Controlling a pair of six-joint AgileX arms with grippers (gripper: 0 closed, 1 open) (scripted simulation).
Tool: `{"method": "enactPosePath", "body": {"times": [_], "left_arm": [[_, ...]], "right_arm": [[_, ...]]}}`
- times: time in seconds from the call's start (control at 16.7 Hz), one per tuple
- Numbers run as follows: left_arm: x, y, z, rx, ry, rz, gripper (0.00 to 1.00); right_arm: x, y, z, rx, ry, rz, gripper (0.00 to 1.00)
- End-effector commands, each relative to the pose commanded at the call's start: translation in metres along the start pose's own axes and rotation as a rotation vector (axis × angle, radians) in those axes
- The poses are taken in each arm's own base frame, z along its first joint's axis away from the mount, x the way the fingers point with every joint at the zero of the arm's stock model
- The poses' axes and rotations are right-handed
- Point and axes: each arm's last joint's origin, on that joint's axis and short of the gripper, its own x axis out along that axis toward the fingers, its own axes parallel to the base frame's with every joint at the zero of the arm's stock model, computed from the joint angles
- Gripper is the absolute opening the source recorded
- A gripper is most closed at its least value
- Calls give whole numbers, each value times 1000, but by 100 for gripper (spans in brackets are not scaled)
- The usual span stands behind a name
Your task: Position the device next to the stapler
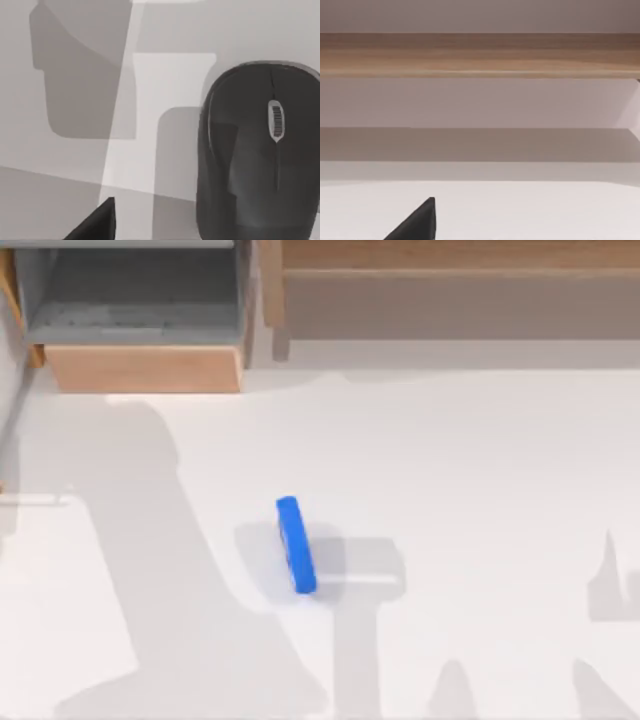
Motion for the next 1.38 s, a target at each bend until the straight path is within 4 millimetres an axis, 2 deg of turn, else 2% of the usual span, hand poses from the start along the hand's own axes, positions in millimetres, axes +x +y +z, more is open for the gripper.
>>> {"method": "enactPosePath", "body": {"times": [0.36,0.6,1.38], "left_arm": [[22,-3,0,5,-1,-1,100],[23,-4,1,6,-1,-1,100],[23,-4,1,6,-1,-1,2]], "right_arm": [[0,0,0,0,0,0,100],[0,0,0,0,0,0,100],[0,0,0,0,0,0,100]]}}
